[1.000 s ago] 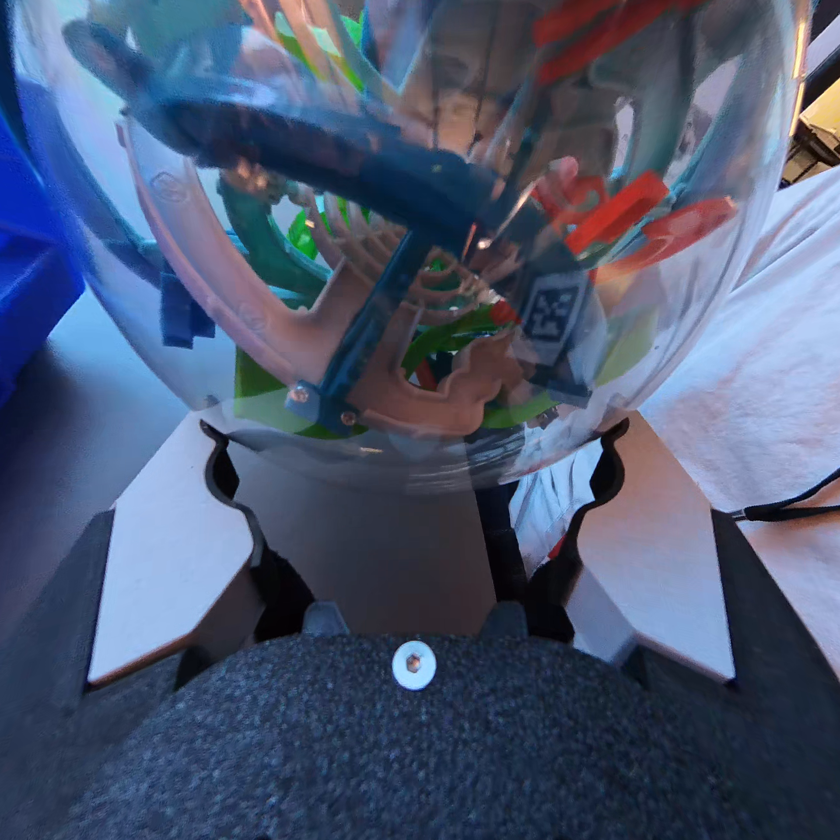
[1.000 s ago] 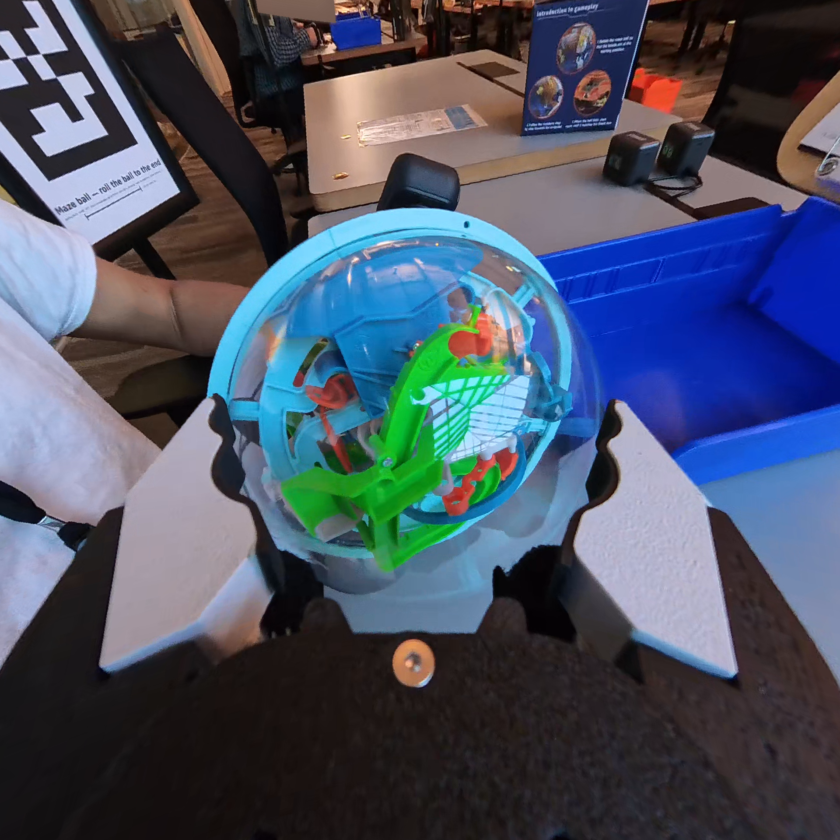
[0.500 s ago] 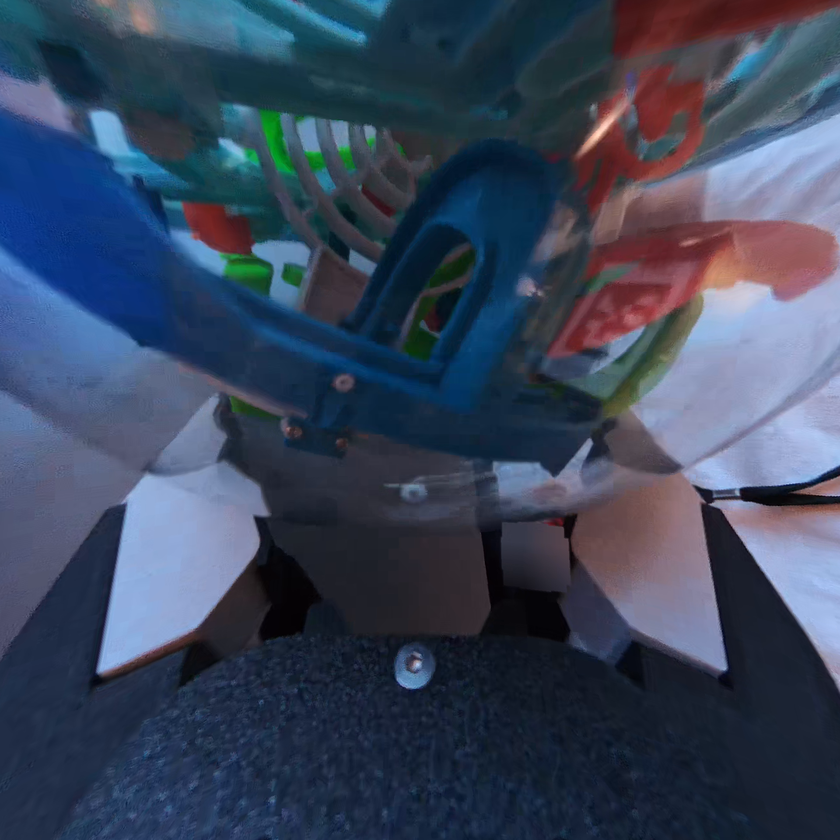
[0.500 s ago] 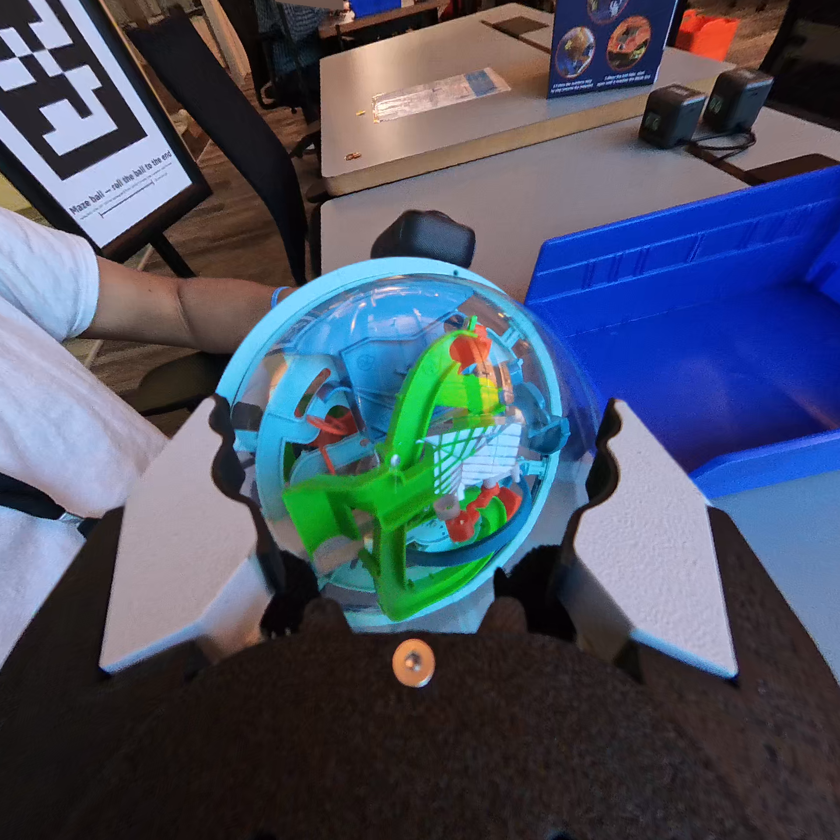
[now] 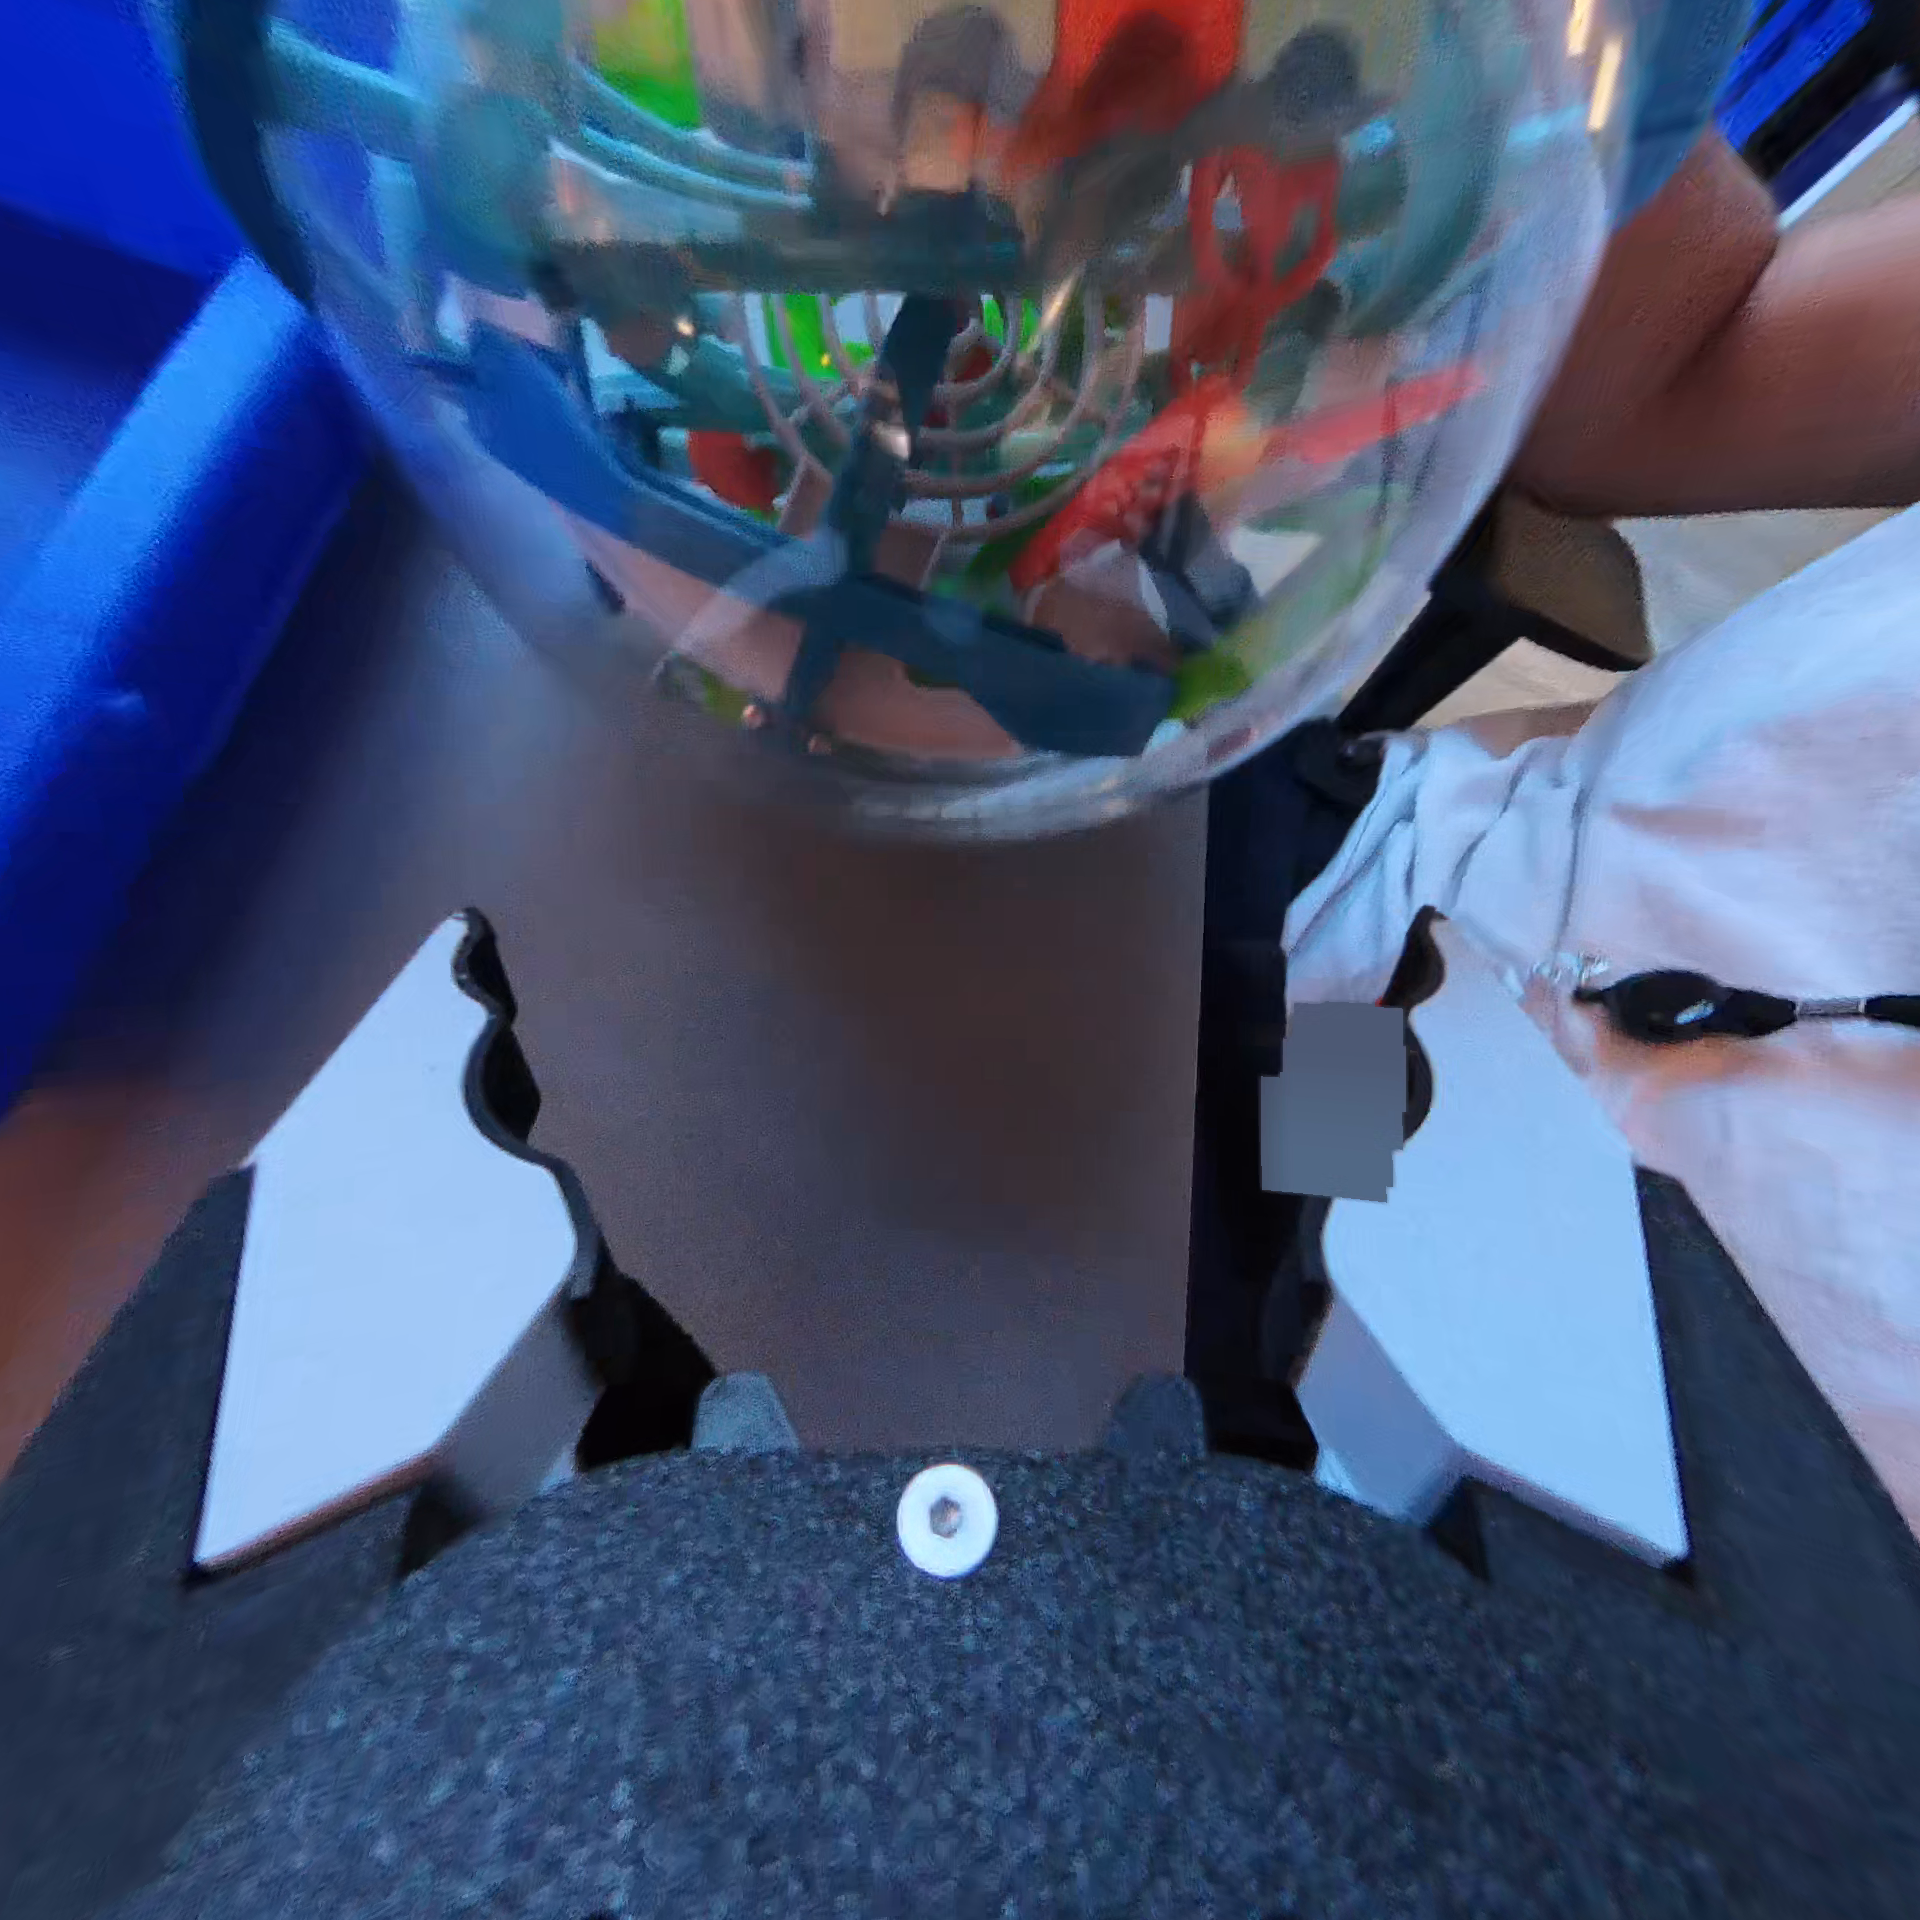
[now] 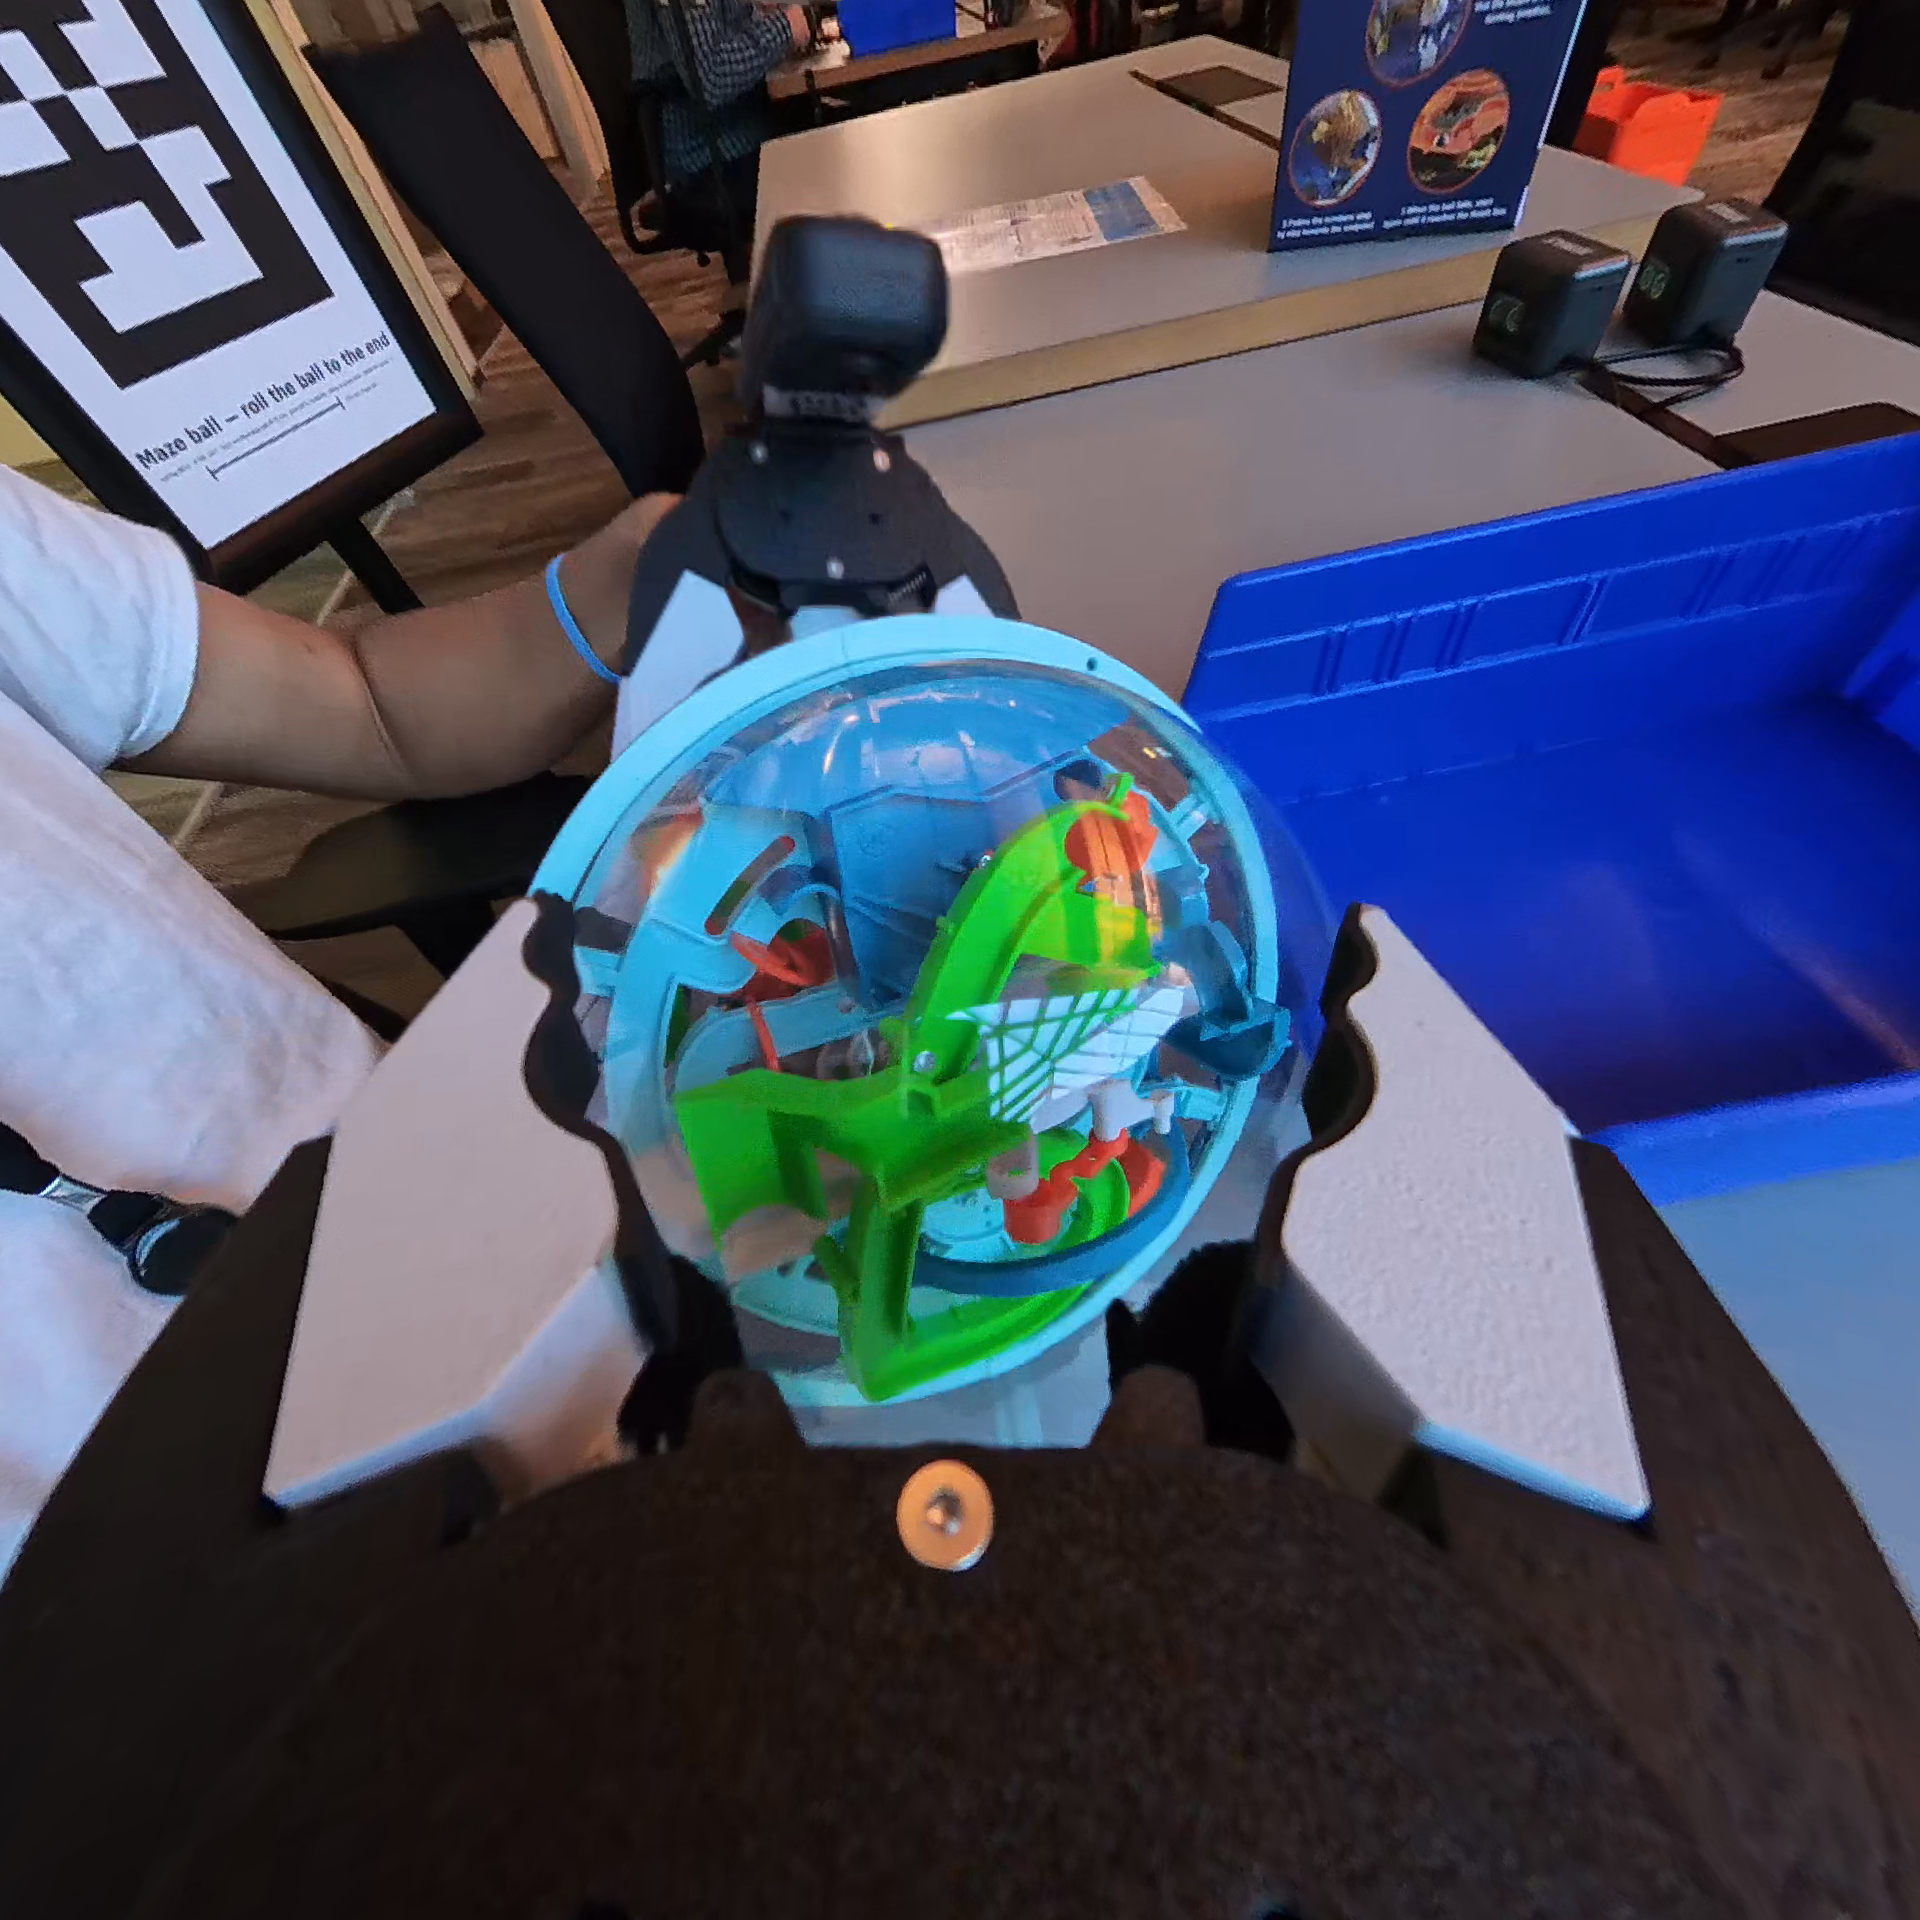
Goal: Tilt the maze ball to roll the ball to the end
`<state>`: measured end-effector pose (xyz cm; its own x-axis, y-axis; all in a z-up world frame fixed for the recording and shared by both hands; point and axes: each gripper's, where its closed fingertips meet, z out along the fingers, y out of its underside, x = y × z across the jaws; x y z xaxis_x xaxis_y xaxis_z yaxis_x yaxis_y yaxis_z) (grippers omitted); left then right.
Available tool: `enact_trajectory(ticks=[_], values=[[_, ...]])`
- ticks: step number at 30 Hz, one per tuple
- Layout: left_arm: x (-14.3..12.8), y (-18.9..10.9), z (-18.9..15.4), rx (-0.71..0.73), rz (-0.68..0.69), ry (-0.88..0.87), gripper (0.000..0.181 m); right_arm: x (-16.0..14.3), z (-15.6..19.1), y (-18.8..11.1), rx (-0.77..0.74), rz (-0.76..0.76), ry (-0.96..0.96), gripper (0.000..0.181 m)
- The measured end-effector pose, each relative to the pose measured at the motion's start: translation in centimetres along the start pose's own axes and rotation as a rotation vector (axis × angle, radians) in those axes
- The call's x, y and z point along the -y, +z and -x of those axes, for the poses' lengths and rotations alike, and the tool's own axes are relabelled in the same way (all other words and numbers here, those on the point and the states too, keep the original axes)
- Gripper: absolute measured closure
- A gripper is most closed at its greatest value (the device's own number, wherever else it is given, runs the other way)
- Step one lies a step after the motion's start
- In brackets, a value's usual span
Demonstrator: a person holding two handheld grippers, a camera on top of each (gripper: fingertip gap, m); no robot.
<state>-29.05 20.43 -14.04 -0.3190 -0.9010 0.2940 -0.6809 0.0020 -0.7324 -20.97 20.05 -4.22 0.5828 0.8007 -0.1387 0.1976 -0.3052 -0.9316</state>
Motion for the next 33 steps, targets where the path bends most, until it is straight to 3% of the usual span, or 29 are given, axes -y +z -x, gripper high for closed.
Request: enact_trajectory(ticks=[2,5,8,12,15,18,21,22,23,26,27,30,33], values=[[-0.1,-2.3,0.8,0.09,0.027,0.052,0.023,0.1,-0.1,0.3,0.011,-0.007,0.007,0.043],[3.3,-4.4,0.4,0.178,-0.011,0.229,0.024,0.1,-0.3,0.6,0.018,0.01,0.016,0.042],[6.8,-3.3,-0.7,0.226,0.039,0.458,0.023,0.3,-0.8,1.1,0.033,0.016,0.036,0.04],[7.8,-0.3,0.7,0.227,0.193,0.554,0.022,0.7,-1.6,0.9,0.033,-0.049,0.026,0.041],[7.0,0.1,2.5,0.246,0.25,0.519,0.023,0.5,-2.1,-1.8,-0.07,-0.161,-0.027,0.039],[6.1,0.1,2.8,0.188,0.199,0.399,0.024,-2.8,-3.0,-4.4,-0.192,-0.173,-0.045,0.042],[5.6,0.3,2.6,0.125,0.095,0.301,0.025,-4.1,-2.3,-5.6,-0.221,-0.305,0.016,0.067],[5.5,0.4,2.4,0.105,0.069,0.264,0.026,-4.3,-1.2,-5.8,-0.177,-0.336,0.004,0.059],[5.3,0.5,2.3,0.092,0.052,0.225,0.026,-4.6,-0.1,-5.9,-0.123,-0.334,0.003,0.04],[4.5,0.7,2.2,0.08,0.022,0.19,0.027,-3.9,0.5,-7.6,-0.129,-0.384,0.021,0.039],[4.3,0.9,2.1,0.074,0.016,0.172,0.027,-4.1,0.2,-7.8,-0.166,-0.354,-0.004,0.045],[4.0,1.4,1.9,0.058,-0.023,0.104,0.029,-6.8,0.2,-5.0,-0.222,-0.187,-0.057,0.034],[4.0,2.2,1.3,0.009,-0.078,0.014,0.029,-7.5,-0.1,-2.2,-0.248,-0.166,-0.073,0.029]])
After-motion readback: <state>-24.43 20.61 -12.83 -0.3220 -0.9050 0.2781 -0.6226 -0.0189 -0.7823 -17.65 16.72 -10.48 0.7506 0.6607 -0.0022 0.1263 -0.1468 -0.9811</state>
